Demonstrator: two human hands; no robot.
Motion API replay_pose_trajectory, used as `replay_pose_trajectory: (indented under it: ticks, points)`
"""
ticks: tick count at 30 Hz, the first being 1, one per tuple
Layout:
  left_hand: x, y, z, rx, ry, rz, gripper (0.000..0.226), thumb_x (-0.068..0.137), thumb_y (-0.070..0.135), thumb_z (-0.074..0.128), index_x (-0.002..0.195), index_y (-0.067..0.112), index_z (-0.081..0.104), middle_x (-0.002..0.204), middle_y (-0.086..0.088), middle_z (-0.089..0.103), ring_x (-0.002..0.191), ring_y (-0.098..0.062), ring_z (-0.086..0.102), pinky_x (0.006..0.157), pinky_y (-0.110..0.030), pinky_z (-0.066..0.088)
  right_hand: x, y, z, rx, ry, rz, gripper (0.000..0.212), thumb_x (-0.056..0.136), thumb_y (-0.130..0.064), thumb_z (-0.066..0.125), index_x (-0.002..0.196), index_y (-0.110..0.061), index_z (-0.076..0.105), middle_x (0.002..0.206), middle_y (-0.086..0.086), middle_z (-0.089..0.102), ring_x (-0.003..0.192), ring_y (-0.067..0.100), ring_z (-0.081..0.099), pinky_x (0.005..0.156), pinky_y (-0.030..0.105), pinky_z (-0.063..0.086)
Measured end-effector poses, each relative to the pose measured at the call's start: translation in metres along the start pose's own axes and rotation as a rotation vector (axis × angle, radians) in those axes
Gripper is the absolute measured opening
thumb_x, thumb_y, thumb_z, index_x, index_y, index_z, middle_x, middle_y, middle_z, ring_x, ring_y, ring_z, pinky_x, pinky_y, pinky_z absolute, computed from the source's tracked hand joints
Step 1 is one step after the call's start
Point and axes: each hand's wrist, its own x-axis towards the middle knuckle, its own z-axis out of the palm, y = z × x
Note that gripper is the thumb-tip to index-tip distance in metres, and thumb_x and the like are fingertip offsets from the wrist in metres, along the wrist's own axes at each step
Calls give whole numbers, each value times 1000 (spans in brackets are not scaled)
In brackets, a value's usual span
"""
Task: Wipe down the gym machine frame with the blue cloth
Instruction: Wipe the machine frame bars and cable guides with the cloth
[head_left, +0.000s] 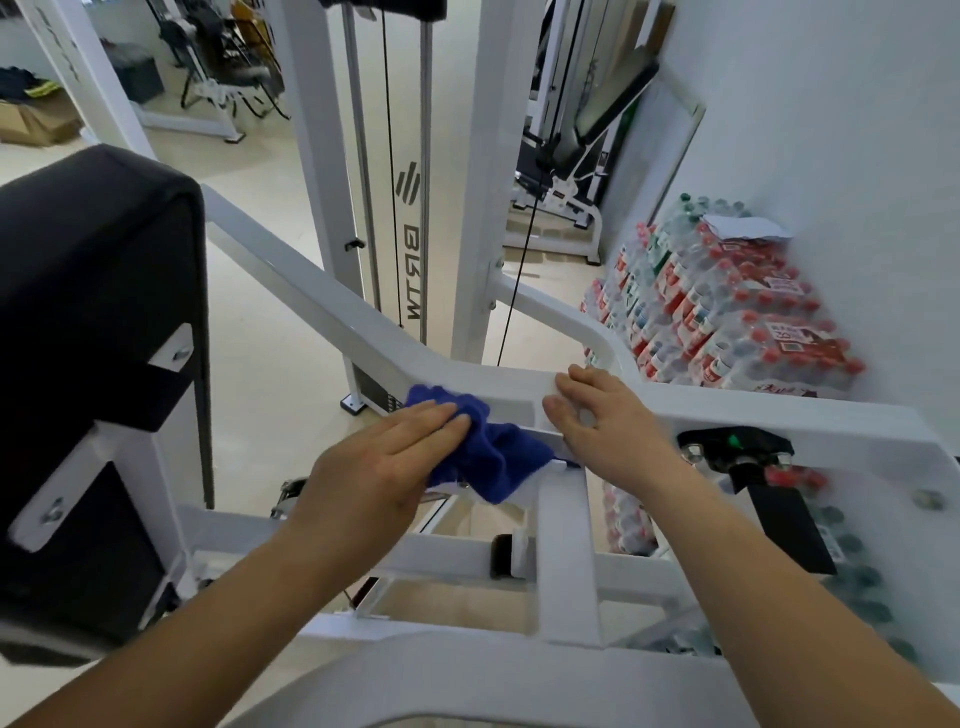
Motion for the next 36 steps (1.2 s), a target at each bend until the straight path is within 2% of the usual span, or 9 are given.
replay_pose_trajectory:
  ticks: [3,7,10,14,18,22,27,31,36]
  points:
    - [-15,18,-5,22,57,51,52,84,7,76,135,9,64,140,-12,61,120,-29,65,94,-43,59,-15,-16,7,57,66,0,52,107,-52,37,144,-21,54,152,-2,48,143,17,37,121,38,26]
    - [-8,24,37,51,25,299,41,95,3,66,135,12,64,150,-11,53,143,-29,45,121,-45,34,-31,-14,32,137,79,-76,51,100,-57,37,138,-33,60,150,-13,48,144,6,36,120,42,33]
    - [-2,13,59,98,24,407,43,99,4,63,140,15,60,154,-8,47,147,-26,39,121,-45,33,-23,-6,24,136,84,-58,39,102,-47,50,133,-31,66,147,-17,51,140,2,41,118,42,36]
    - [-13,2,43,47,-18,484,40,100,9,59,139,18,62,151,-4,51,144,-22,44,117,-43,40,-25,-7,21,93,68,-69,58,96,-64,37,135,-32,65,148,-17,51,140,4,41,118,43,37]
    - [-16,17,29,-275,-17,165,35,97,19,66,132,21,66,131,8,67,116,-4,64,97,-24,54,-26,-7,23,123,57,-31,48,103,-59,38,137,-34,62,153,-18,45,144,4,35,121,43,33]
    - [-3,38,25,-501,10,-192,33,100,32,59,132,28,63,114,18,69,99,20,55,89,-1,40,-25,-5,22,173,20,-29,54,102,-65,34,139,-34,58,152,-19,45,140,5,39,119,43,36]
    - [-3,33,29,-374,33,3,35,102,36,55,133,21,57,118,3,70,104,-3,62,94,-14,50,-21,2,28,223,28,-4,64,98,-74,29,140,-34,57,147,-23,47,135,1,42,117,40,37]
    - [13,38,35,-164,202,222,19,96,23,69,111,17,60,107,-6,68,92,-18,60,79,-27,52,-22,-3,23,347,19,14,67,94,-74,27,128,-29,63,126,-24,57,112,-3,52,101,28,39]
    - [17,34,63,79,151,278,9,92,14,72,99,17,68,103,-6,68,85,-24,59,72,-35,45,-20,0,29,312,38,29,82,91,-83,21,137,-28,61,147,-27,46,142,-7,32,120,37,30]
